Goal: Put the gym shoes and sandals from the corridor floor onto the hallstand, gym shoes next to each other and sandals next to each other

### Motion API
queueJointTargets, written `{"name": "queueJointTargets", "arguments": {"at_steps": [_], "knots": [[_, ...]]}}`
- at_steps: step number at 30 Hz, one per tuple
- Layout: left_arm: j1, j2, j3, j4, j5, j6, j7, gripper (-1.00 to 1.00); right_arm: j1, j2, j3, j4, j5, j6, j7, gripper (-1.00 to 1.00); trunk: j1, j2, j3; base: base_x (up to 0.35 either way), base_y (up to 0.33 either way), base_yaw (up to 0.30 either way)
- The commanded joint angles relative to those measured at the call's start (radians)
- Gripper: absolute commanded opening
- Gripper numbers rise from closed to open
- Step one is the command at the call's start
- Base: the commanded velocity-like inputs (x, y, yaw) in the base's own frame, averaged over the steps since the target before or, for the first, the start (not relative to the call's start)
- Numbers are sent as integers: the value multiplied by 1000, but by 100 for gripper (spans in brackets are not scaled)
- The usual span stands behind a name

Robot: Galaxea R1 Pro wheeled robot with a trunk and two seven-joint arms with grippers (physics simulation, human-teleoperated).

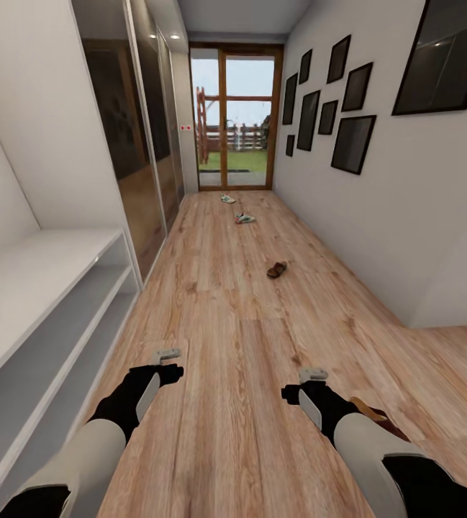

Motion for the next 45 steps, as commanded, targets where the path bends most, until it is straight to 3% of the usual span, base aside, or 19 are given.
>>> {"name": "queueJointTargets", "arguments": {"at_steps": [1, 12, 45], "knots": [[6, 0, 0, 0, 0, 0, 0, 100, 0, 0, 0, 0, 0, -6, 0, 100, 0, 0, 0, 230, 0, 0], [37, -3, 10, -14, 0, -1, 1, 100, 7, -1, -5, 13, 1, -67, -3, 100, 0, 0, 0, 298, 0, 0], [39, -5, 11, -10, 0, -2, 2, 100, 8, -1, -5, 14, 2, -72, -3, 100, 0, 0, 0, 347, 0, 0]]}}
